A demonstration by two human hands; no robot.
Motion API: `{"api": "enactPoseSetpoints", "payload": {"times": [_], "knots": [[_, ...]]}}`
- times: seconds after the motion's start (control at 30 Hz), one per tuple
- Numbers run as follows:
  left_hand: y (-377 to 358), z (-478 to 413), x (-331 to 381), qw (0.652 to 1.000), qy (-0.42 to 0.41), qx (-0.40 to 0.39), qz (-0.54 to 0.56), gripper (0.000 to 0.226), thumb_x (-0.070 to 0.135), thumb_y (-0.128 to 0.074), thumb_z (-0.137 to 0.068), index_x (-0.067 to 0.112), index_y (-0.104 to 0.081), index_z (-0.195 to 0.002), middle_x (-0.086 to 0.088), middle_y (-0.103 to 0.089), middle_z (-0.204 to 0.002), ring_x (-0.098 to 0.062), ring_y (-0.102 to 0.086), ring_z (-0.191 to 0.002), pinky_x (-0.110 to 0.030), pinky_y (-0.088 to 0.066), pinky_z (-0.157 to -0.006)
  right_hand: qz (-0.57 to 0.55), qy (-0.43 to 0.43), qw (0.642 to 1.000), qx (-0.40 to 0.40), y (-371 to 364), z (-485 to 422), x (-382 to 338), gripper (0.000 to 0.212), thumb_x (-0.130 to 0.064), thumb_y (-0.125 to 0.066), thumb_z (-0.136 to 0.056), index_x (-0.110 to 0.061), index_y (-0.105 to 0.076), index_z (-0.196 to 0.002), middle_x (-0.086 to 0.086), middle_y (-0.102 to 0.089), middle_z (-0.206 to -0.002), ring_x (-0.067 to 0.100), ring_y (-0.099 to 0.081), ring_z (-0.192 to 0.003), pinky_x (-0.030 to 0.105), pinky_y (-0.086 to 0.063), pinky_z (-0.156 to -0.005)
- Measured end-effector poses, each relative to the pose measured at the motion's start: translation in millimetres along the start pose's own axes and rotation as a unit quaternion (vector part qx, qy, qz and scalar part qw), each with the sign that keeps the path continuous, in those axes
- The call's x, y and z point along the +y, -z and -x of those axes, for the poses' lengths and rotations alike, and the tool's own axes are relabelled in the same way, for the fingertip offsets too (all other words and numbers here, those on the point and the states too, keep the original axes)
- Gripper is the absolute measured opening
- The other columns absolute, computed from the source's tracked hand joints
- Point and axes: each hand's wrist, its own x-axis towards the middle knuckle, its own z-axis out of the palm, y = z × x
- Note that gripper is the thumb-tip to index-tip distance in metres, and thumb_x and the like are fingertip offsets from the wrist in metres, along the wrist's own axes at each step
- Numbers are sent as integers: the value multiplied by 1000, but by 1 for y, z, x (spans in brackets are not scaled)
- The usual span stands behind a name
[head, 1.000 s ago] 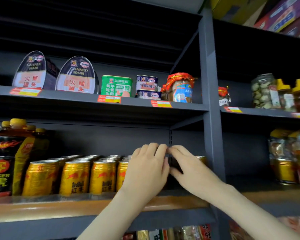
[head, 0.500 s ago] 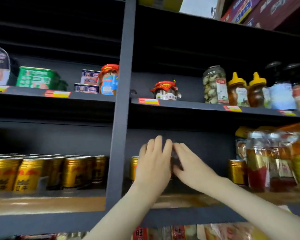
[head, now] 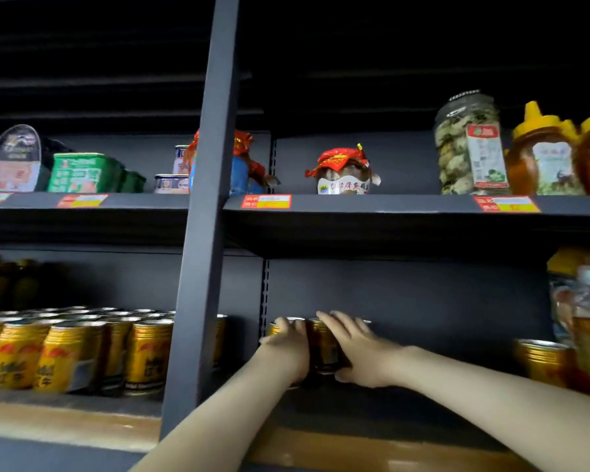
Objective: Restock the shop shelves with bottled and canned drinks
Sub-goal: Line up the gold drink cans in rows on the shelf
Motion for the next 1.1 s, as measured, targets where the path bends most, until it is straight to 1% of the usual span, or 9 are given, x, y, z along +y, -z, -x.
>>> {"api": "enactPoseSetpoints", "payload": {"times": [0.13, 0.27, 0.33, 0.47, 0.67, 0.77, 0.9, 0.97, 1.1], "knots": [[0, 11, 3, 994, -101, 7, 50, 88, 8, -61, -90, 28, -3, -153, -1, 14, -160, -37, -6, -147, -52, -30, -114, -93, 3, 996, -5, -8, -15, 2, 119, -32, -76, -81, -40, 22, -148, -1, 18, -161, 27, 9, -149, 48, -15, -120], [1, 23, 7, 980, -185, 46, 62, 81, 2, -58, -91, 20, -10, -153, 7, 6, -160, -26, -3, -149, -46, -26, -117, -199, 16, 979, 38, -14, -22, 9, 121, -24, -84, -73, -23, 7, -153, 3, -37, -150, 15, -37, -137, 18, -31, -108], [0, 23, 8, 974, -204, 78, 57, 77, 0, -56, -90, 17, -13, -152, -1, -2, -159, -30, -16, -146, -43, -30, -115, -193, 18, 978, 74, -14, -21, 13, 108, -21, -86, -69, -21, -16, -151, -3, -45, -142, 12, -41, -133, 12, -31, -103], [3, 21, 7, 958, -188, 177, 124, 57, 6, -53, -93, 8, -28, -144, -15, -25, -144, -36, -46, -122, -44, -44, -99, -124, 34, 984, 121, -5, -11, 13, 82, -20, -85, -68, -22, -40, -137, -7, -48, -133, 11, -47, -125, 13, -33, -97], [15, 30, 8, 936, -188, 207, 212, 60, 20, -63, -88, 19, -29, -138, -2, -43, -135, -18, -45, -127, -30, -41, -103, -134, 52, 960, 241, 32, 27, 2, 63, -16, -77, -72, -29, -43, -123, -12, -42, -118, 12, -53, -110, 28, -48, -89], [26, 48, 15, 905, -215, 279, 238, 59, 26, -66, -86, 22, -32, -134, 3, -48, -131, -14, -48, -122, -34, -45, -100, -155, 62, 938, 304, 45, 60, -12, 67, -16, -77, -74, -31, -43, -129, -19, -38, -117, 5, -47, -113, 22, -45, -94], [25, 88, 21, 842, -287, 374, 262, 67, 24, -71, -82, 25, -32, -138, 11, -48, -130, 0, -45, -121, -9, -36, -99, -179, 84, 912, 359, 49, 112, -32, 79, -15, -79, -75, -55, -33, -126, -44, -33, -116, -20, -35, -113, -1, -33, -91], [17, 107, 20, 822, -308, 381, 291, 73, 27, -72, -81, 25, -32, -141, 13, -45, -136, 1, -42, -127, -13, -35, -104, -189, 94, 911, 355, 47, 138, -44, 81, -16, -78, -77, -64, -28, -119, -56, -25, -116, -27, -27, -117, -7, -28, -87], [2, 141, 11, 803, -328, 393, 304, 74, 35, -73, -79, 28, -34, -141, 18, -44, -137, 1, -42, -128, -17, -38, -103, -201, 113, 910, 345, 33, 172, -68, 83, -12, -80, -76, -62, -31, -120, -54, -22, -121, -25, -25, -123, -7, -24, -90]]}}
